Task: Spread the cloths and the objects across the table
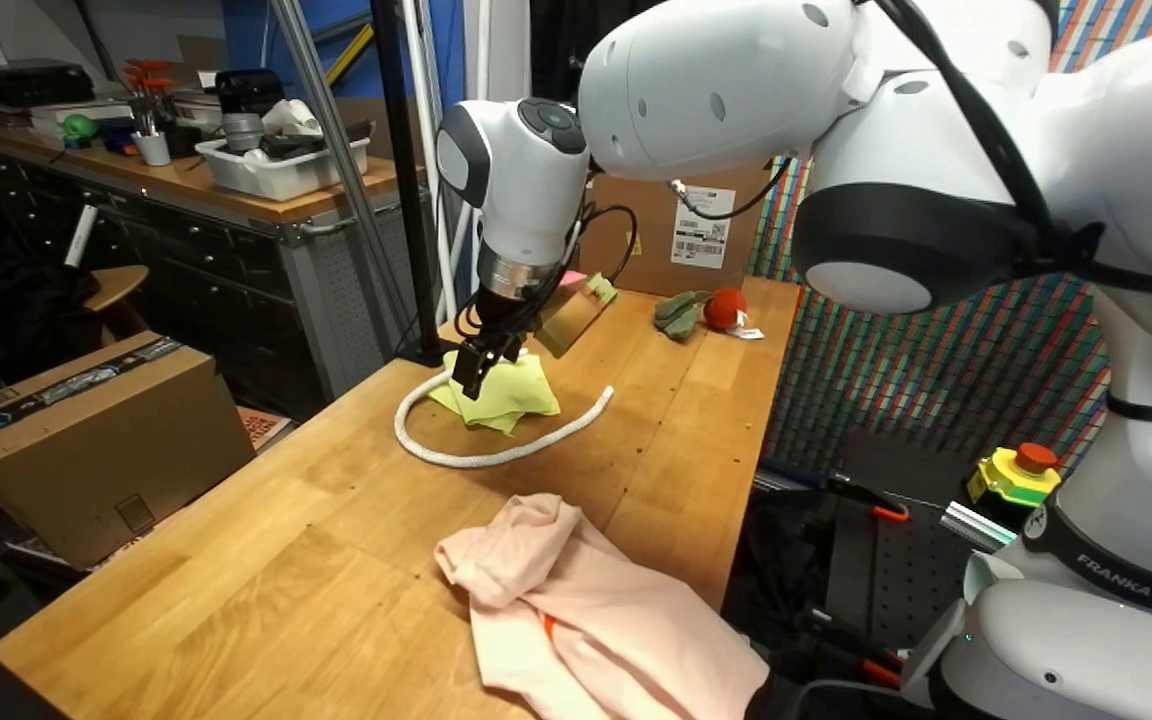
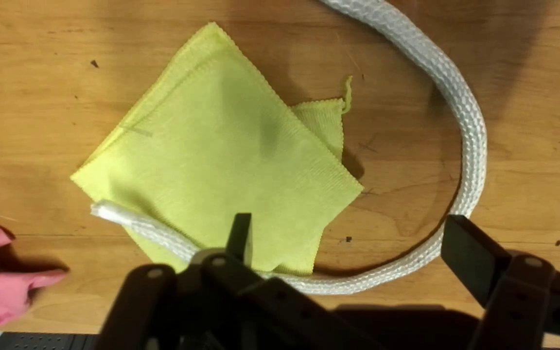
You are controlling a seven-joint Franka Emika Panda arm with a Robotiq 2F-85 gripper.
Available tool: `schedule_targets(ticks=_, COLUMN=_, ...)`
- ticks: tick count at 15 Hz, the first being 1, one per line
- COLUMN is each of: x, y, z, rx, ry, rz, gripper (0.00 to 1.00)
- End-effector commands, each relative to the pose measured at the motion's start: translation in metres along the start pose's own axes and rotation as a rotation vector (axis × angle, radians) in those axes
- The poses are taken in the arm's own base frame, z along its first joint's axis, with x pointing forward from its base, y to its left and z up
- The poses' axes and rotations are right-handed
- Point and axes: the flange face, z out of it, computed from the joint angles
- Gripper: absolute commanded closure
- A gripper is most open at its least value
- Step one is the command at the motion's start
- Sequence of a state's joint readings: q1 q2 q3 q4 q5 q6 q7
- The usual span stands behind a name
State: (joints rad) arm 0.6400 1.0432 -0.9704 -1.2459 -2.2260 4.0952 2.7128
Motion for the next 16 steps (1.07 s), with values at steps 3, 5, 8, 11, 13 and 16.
schedule_targets(ticks=3, x=0.005, y=0.005, z=0.014, rx=-0.031, ry=-0.047, rz=0.023, gripper=0.0)
schedule_targets(ticks=5, x=0.004, y=0.008, z=0.018, rx=-0.04, ry=-0.059, rz=0.026, gripper=0.0)
schedule_targets(ticks=8, x=0.001, y=0.011, z=0.023, rx=-0.041, ry=-0.088, rz=0.033, gripper=0.0)
schedule_targets(ticks=11, x=-0.005, y=0.013, z=0.03, rx=-0.03, ry=-0.115, rz=0.032, gripper=0.0)
schedule_targets(ticks=13, x=-0.005, y=0.013, z=0.034, rx=-0.021, ry=-0.131, rz=0.025, gripper=0.0)
schedule_targets(ticks=16, x=-0.007, y=0.014, z=0.043, rx=-0.001, ry=-0.136, rz=0.022, gripper=0.0)
